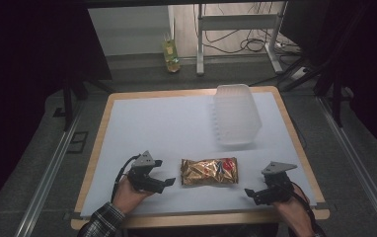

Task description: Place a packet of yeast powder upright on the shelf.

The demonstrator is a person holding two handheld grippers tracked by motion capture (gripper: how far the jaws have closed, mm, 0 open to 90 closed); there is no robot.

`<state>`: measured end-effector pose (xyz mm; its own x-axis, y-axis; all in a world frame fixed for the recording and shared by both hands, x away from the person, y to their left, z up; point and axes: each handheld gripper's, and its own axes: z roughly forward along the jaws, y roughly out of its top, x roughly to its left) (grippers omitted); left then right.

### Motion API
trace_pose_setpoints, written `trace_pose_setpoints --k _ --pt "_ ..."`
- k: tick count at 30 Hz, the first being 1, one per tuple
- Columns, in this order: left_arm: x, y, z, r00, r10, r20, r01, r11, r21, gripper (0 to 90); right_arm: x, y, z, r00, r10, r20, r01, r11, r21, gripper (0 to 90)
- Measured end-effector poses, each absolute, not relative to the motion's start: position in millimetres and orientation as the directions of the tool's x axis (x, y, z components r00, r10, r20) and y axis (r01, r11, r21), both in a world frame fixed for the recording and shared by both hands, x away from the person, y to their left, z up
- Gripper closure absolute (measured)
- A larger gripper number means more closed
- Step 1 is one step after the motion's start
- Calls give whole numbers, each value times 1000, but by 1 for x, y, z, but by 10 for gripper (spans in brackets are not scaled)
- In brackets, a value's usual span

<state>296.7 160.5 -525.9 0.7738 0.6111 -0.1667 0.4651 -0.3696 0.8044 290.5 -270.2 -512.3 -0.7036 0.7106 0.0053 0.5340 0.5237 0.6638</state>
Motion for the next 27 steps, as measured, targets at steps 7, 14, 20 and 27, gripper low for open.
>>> trace_pose_setpoints --k 7,14,20,27 --pt "297 158 -523 780 598 -182 456 -344 821 123 291 -270 -513 -700 714 5 541 525 657 34" --pt "293 150 -517 804 576 -146 413 -366 834 141 291 -270 -514 -705 709 4 538 531 654 34" --pt "292 142 -514 819 556 -141 397 -370 840 249 291 -270 -514 -702 712 5 543 530 652 34" --pt "292 132 -510 837 532 -130 371 -376 849 367 291 -270 -514 -701 713 5 542 529 653 34"
